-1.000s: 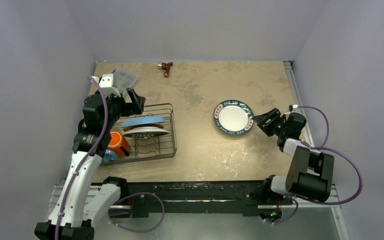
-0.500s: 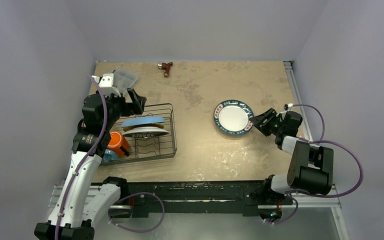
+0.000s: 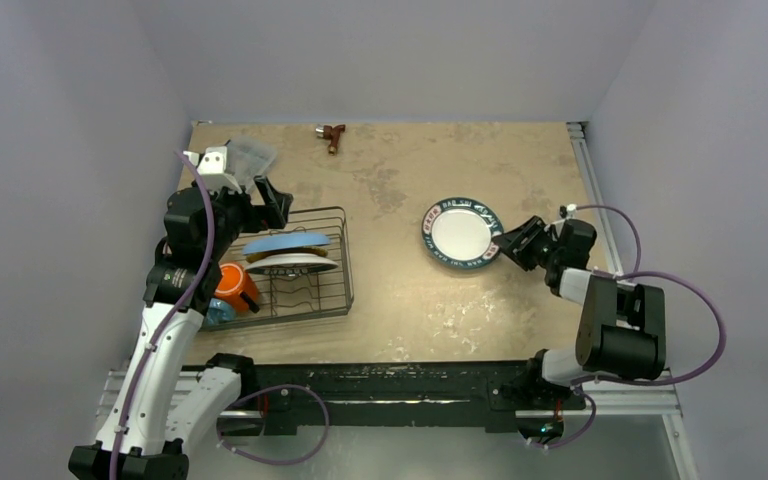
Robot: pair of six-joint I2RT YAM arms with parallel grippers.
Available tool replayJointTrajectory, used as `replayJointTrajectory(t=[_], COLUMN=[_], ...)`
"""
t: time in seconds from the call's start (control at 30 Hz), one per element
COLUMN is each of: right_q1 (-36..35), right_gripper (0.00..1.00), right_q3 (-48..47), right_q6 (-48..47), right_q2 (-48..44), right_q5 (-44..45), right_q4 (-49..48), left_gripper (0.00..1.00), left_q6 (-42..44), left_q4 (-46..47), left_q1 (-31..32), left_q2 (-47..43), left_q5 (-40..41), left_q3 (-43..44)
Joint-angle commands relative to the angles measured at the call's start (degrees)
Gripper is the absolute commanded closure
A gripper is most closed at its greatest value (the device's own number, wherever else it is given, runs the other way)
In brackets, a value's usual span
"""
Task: Load the mixed dishes into the dish rack
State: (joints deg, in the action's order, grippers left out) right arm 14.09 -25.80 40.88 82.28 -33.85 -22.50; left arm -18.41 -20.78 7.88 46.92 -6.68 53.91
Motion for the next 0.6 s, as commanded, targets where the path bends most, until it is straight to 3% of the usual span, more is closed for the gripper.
replayJointTrajectory(t=[0.0,0.17,0.4,0.57], right_q1=[-2.7,-6.9,-11.9,-13.4], right_gripper=[0.55,0.53,0.47,0.47], right_q3=[-3.7,-8.9,-15.3,-16.1], right_q6=[-2.0,-3.9,-4.4,-3.0], right_q2=[1.0,3.5,7.4,9.9], right_q5=[3.3,15.2,24.6,23.6], right_q4=[0.5,10.6,19.5,18.2], left_gripper=[0.04,0.04,0.04,0.04], left_q6=[0.5,0.5,0.6,0.5], left_q4=[0.9,0.7,0.3,0.4], left_q1=[-0.4,-0.4,-0.4,-0.4], left_q2=[-0.3,0.2,0.6,0.7], left_q5=[-0.2,-0.2,-0.2,-0.2], left_q3=[2.5,2.7,3.0,3.0])
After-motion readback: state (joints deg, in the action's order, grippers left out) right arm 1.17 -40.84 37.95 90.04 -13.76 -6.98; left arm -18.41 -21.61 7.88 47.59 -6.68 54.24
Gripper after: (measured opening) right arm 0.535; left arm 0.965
